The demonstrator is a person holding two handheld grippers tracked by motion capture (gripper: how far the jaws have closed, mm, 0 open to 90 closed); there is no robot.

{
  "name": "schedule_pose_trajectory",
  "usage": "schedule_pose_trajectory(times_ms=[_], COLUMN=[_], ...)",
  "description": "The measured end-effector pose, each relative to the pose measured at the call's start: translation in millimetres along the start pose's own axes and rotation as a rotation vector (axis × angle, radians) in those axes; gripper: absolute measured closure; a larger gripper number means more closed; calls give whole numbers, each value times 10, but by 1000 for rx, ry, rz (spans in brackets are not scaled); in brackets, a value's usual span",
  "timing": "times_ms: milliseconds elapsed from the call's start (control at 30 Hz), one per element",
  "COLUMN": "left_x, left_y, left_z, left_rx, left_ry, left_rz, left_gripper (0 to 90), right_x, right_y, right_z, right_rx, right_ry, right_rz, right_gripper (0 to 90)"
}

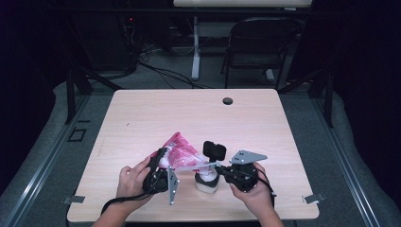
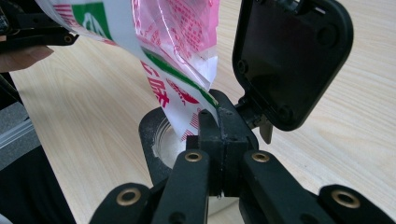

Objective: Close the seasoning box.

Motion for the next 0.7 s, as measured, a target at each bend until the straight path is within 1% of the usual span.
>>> schedule_pose_trajectory(times_ms=[67, 100, 133, 167, 233, 433, 667, 700], left_x=[9, 11, 10, 13, 19, 44, 80, 89], left_y=[13, 18, 29, 33, 48, 98, 151, 158], left_z=[-10, -12, -16, -19, -24, -43, -87, -96], left_rx=[-23, -26, -30, -37, -42, -81, -107, -122], left_ry=[13, 13, 24, 29, 32, 61, 96, 104], left_rz=[-7, -8, -1, -3, -1, 2, 17, 13], left_gripper=[689, 690, 696, 696, 697, 698, 700, 700], right_x=[2, 3, 1, -3, -5, 9, 21, 23], right_y=[-10, -17, -21, -29, -39, -62, -81, -84], right_z=[4, 6, 5, 5, 9, 25, 37, 39], right_rx=[-3, -1, -1, -4, -7, -13, -14, -14], right_ry=[-1, 0, 0, -1, -3, -8, -10, -10], right_rz=[-3, -10, -11, -13, -16, -24, -33, -32], right_gripper=[900, 900, 900, 900, 900, 900, 900, 900])
Point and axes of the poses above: each handheld gripper's, and its own axes: x roughly forward along the jaws, y roughly out of its underside, z roughly to its left, the point moved 3 cm from there along x, roughly forward along the jaws, and after that the axes turned 6 degrees about y, right-handed, at the moved point
